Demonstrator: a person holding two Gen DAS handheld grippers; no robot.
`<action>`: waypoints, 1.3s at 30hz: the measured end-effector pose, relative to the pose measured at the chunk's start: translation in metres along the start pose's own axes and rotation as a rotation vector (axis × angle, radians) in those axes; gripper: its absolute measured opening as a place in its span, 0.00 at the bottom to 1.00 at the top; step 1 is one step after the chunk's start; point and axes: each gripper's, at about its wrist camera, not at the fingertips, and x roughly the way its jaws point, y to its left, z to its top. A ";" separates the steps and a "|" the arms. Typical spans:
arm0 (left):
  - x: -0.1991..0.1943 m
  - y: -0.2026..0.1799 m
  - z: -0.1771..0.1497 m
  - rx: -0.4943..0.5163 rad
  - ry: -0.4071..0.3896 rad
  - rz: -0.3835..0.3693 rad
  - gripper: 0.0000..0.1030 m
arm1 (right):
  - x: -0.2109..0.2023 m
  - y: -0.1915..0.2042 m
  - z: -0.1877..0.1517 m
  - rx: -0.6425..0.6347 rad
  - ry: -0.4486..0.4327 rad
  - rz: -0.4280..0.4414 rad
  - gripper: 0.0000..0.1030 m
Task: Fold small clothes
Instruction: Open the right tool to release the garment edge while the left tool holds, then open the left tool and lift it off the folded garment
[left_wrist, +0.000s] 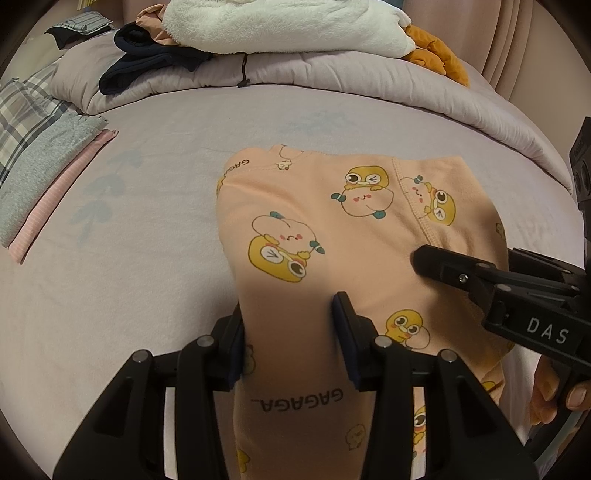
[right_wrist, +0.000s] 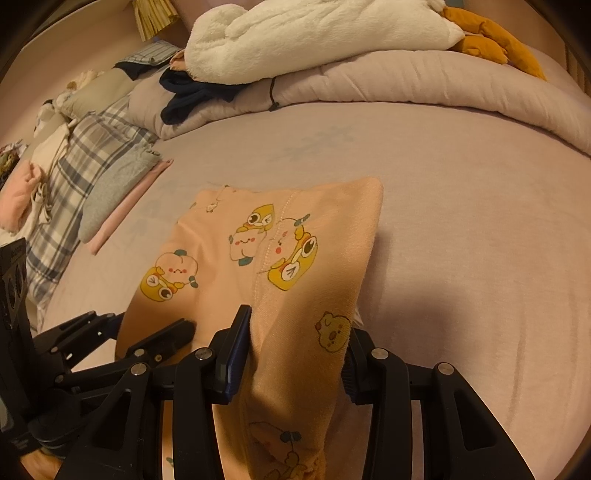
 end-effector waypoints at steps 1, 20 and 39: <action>0.000 0.000 0.000 0.000 0.001 0.001 0.44 | 0.000 0.000 0.000 0.001 0.001 0.000 0.40; -0.005 0.005 0.000 -0.009 0.008 0.022 0.56 | -0.008 -0.015 -0.001 0.053 0.002 0.000 0.49; -0.011 0.010 -0.006 -0.027 0.018 0.057 0.75 | -0.016 -0.027 -0.007 0.116 -0.006 0.000 0.55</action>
